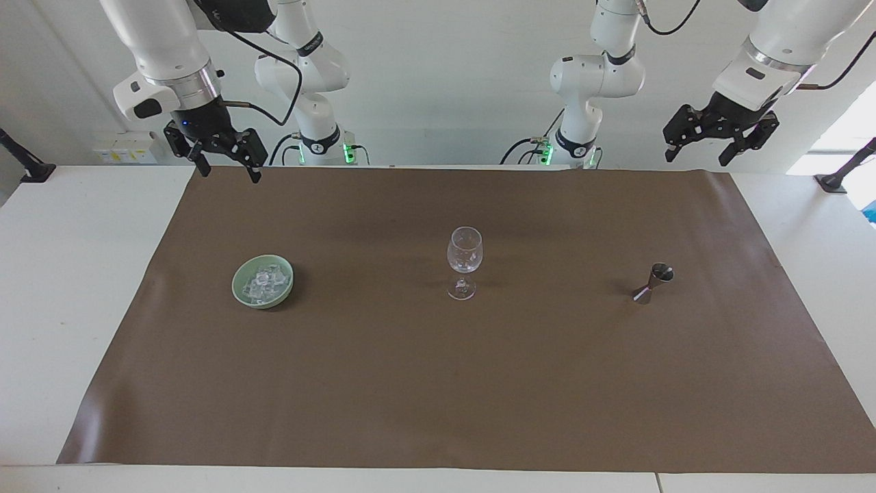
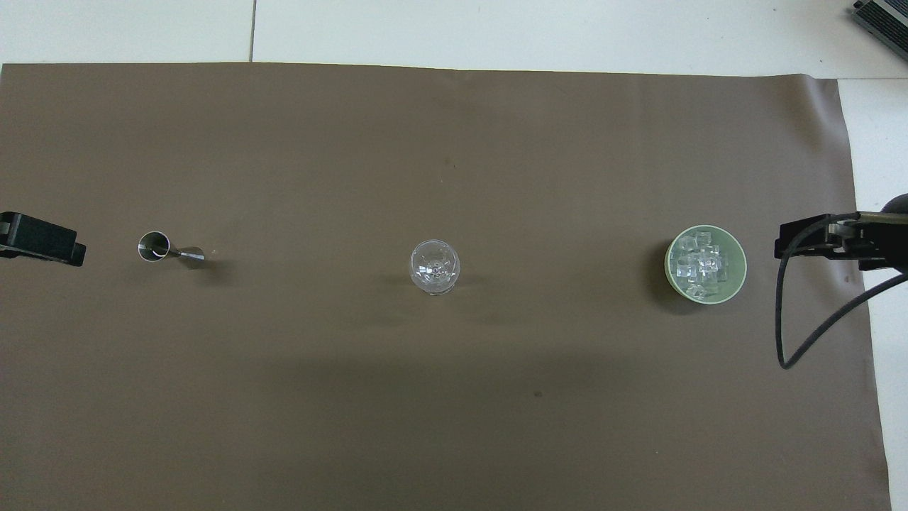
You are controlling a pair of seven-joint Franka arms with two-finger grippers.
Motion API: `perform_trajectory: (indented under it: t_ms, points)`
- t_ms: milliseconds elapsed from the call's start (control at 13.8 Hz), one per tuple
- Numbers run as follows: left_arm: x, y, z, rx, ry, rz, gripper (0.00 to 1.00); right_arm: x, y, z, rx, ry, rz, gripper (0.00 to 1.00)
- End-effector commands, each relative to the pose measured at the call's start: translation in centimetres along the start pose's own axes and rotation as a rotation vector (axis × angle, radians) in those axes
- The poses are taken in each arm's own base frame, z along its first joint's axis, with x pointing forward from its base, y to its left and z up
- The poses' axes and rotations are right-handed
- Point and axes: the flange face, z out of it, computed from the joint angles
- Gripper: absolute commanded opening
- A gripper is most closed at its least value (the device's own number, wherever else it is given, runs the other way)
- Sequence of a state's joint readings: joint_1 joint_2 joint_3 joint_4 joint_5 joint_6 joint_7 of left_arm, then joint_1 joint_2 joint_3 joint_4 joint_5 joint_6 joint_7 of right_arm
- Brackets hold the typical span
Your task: Pour wine and add ice with both arms
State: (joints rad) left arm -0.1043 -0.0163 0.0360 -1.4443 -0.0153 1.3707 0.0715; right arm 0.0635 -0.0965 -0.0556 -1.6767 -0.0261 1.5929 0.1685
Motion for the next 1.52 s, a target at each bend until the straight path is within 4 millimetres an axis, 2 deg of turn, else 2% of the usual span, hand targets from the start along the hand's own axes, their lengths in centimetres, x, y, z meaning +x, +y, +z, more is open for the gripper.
perform_trajectory:
  t_ms: [0, 218, 799, 1452]
  points:
    - [0.0, -0.4, -0.5, 0.014, -0.011, 0.006, 1.0, -0.3, 0.1, -0.1, 0.009, -0.007, -0.022, 1.0]
    - [0.1, -0.3, -0.6, 0.015, 0.016, 0.002, 1.0, -0.3, 0.1, -0.1, 0.009, -0.007, -0.022, 1.0]
    - [-1.2, -0.1, 1.8, 0.009, -0.033, 0.005, 1.0, -0.3, 0.1, -0.1, 0.009, -0.007, -0.022, 1.0]
    - [-1.6, 0.3, 2.7, 0.009, -0.023, 0.012, 1.0, -0.3, 0.1, -0.1, 0.009, -0.007, -0.022, 1.0]
